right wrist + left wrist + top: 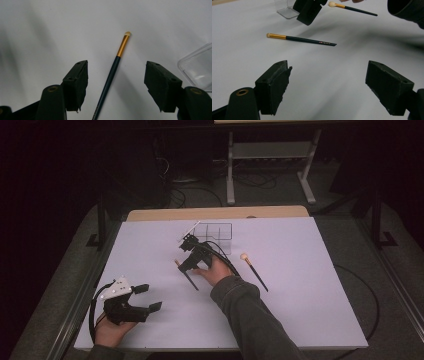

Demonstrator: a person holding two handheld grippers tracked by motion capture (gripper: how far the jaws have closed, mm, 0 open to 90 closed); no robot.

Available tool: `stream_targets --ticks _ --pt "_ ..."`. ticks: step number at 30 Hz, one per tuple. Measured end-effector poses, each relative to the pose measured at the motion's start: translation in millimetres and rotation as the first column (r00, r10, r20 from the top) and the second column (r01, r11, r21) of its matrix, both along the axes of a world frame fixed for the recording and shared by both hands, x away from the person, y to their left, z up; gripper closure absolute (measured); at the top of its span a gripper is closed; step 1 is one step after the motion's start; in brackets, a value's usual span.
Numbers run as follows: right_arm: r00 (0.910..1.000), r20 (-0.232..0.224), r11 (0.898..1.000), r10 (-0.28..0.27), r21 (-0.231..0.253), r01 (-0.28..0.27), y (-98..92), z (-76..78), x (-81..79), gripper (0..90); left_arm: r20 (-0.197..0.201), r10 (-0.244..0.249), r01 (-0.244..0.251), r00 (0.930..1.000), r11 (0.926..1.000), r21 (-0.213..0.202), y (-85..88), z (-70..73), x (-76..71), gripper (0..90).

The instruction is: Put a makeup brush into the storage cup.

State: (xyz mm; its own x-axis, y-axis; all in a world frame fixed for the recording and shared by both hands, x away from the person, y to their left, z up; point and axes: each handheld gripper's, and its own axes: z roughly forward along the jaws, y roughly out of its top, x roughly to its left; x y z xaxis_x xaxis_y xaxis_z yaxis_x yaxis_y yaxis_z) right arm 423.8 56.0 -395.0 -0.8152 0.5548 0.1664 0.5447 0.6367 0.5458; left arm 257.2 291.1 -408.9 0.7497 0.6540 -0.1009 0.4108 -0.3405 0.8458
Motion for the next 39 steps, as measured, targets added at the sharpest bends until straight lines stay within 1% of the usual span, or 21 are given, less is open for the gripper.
stream_targets --ticks 2,3,4,7,8,13,15,16,20,22,23,27,28,29,31,35,37,39 --pt "0.9999 -0.015 1.0 -0.002 0.003 0.002 1.8 -4.3 1.2 35.9 -0.003 0.0 0.0 1.0 1.0 0.001 -0.1 0.1 0.0 18.0" --pt "0.9999 -0.015 1.0 -0.002 0.003 0.002 1.8 -4.3 1.2 35.9 0.001 -0.001 0.001 1.0 1.0 -0.003 -0.4 -0.3 0.2 18.0" --pt "0.9999 -0.012 1.0 0.003 -0.011 -0.003 4.0 -7.3 1.3 36.9 0.002 -0.004 0.004 1.0 1.0 0.002 -0.3 -0.1 0.4 18.0" --pt "0.9999 -0.015 1.0 0.002 -0.018 -0.003 6.3 -9.5 1.0 38.1 0.001 -0.009 0.009 1.0 0.9999 0.008 -0.4 0.1 0.8 18.0" --pt "0.9996 -0.026 1.0 -0.004 -0.022 0.004 8.1 -11.6 1.0 39.4 0.001 -0.009 0.009 1.0 0.9999 0.008 -0.4 0.0 0.8 18.0" --pt "0.9998 -0.02 0.999 0.0 -0.035 -0.001 11.5 -15.1 1.5 42.0 -0.001 -0.007 0.007 1.0 1.0 0.001 -0.4 -0.1 0.4 18.1" --pt "0.9996 -0.028 0.999 -0.004 -0.036 0.003 13.4 -17.0 1.5 43.6 -0.004 -0.009 0.009 1.0 0.9999 0.006 -0.3 -0.3 0.7 18.1" --pt "0.9997 -0.025 0.999 0.004 -0.051 -0.005 15.7 -18.8 1.1 45.3 -0.005 -0.009 0.009 0.9999 0.9999 0.005 -0.6 -0.5 0.8 18.0" --pt "0.9998 -0.017 0.998 0.003 -0.066 -0.004 17.7 -19.9 1.2 47.5 -0.005 -0.009 0.009 0.9999 1.0 0.004 -1.4 -0.5 1.0 18.1" --pt "0.9997 -0.022 0.998 -0.006 -0.07 0.005 18.4 -20.4 1.2 48.9 -0.006 -0.01 0.01 0.9999 0.9999 0.004 -1.3 -1.0 1.4 18.0" --pt "0.9998 -0.019 0.996 -0.009 -0.085 0.007 19.1 -20.8 1.7 50.5 -0.006 -0.01 0.01 0.9999 0.9999 0.005 -1.2 -1.1 1.3 18.0" --pt "0.9998 -0.015 0.996 -0.012 -0.089 0.011 20.1 -21.3 2.3 53.5 -0.005 -0.009 0.009 0.9999 0.9999 0.005 -0.4 -0.5 1.4 18.1" --pt "0.9997 -0.019 0.996 -0.012 -0.094 0.011 21.6 -22.8 1.9 54.5 -0.007 -0.008 0.008 0.9999 1.0 0.0 -0.7 -1.0 1.6 18.1" --pt "0.9997 -0.019 0.996 -0.012 -0.094 0.011 21.6 -22.8 1.9 54.5 -0.007 -0.009 0.009 0.9999 1.0 0.003 -0.9 -1.2 1.8 18.1" --pt "0.9998 -0.019 0.994 -0.008 -0.109 0.006 22.9 -24.0 1.8 56.1 -0.005 -0.01 0.011 0.9999 0.9999 0.004 -1.2 -1.1 2.1 18.1" --pt "0.9996 -0.028 0.993 -0.007 -0.116 0.004 24.1 -25.8 1.5 59.5 -0.008 -0.01 0.01 0.9999 0.9999 0.001 -1.4 -1.5 2.1 18.1" --pt "0.9998 -0.017 0.992 -0.001 -0.129 -0.001 24.9 -26.5 1.4 61.3 -0.008 -0.01 0.01 0.9999 0.9999 0.003 -1.2 -1.4 2.2 18.1" --pt "0.9998 -0.018 0.991 0.006 -0.137 -0.008 25.2 -27.0 1.6 63.4 -0.006 -0.011 0.011 0.9999 0.9999 0.003 -1.2 -1.2 2.3 18.1"
